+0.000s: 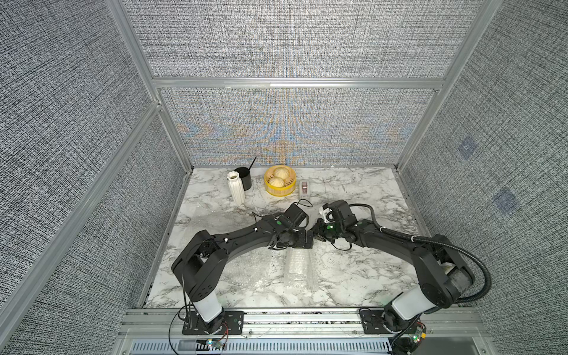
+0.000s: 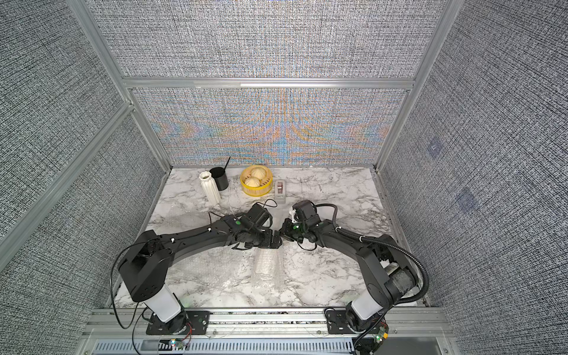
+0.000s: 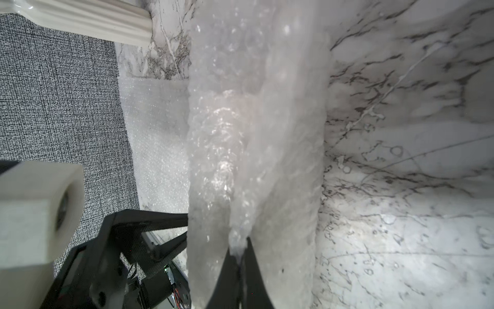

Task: Wrap vases in bubble wrap
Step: Wrap the vase in bubble wrap.

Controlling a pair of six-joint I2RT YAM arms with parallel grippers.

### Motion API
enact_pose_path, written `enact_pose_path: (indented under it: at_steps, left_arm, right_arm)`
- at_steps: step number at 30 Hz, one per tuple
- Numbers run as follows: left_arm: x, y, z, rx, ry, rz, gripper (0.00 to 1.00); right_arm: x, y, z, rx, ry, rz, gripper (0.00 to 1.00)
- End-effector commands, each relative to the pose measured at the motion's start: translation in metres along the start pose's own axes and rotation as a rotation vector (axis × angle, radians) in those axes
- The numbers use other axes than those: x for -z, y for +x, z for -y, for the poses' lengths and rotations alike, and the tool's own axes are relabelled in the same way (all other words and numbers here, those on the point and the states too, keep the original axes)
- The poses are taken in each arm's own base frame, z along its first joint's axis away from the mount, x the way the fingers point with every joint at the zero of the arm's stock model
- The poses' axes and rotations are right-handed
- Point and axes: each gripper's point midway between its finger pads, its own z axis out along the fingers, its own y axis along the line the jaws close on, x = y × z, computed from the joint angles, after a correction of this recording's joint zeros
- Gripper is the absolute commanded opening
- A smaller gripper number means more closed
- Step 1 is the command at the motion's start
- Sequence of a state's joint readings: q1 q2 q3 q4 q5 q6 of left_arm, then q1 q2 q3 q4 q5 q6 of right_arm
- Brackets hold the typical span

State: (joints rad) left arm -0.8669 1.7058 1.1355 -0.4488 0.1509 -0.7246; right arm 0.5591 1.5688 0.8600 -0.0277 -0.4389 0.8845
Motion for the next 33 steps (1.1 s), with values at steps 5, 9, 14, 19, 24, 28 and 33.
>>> enact_pose_path:
  at_steps: [5, 9, 14, 19, 24, 28, 33]
  left_arm:
    - [-0.009, 0.001, -0.004, 0.015, -0.008, 0.004, 0.82]
    - [-0.011, 0.007, -0.009, 0.01, -0.017, -0.025, 0.76]
    - [-0.011, 0.011, -0.019, 0.026, -0.011, -0.029, 0.68]
    - [-0.011, 0.013, -0.021, 0.019, 0.031, -0.044, 0.63]
    - [-0.012, 0.013, -0.023, 0.001, 0.032, -0.052, 0.63]
    - [-0.014, 0.015, -0.023, -0.004, 0.03, -0.067, 0.63]
    - [-0.016, 0.017, -0.021, -0.002, 0.049, -0.074, 0.64]
  right_arm:
    - [0.0, -0.006, -0.016, 0.019, -0.039, 0.025, 0.0]
    - [0.003, -0.008, -0.016, 0.029, -0.03, 0.032, 0.04]
    - [0.019, -0.005, -0.008, 0.08, 0.033, 0.042, 0.27]
    - [0.043, 0.025, 0.016, 0.162, 0.137, -0.019, 0.35]
    - [0.044, 0.08, 0.02, 0.245, 0.131, -0.137, 0.31]
    - [0.037, 0.11, 0.013, 0.25, 0.071, -0.189, 0.25]
    - [0.021, 0.121, -0.012, 0.233, -0.07, -0.198, 0.2]
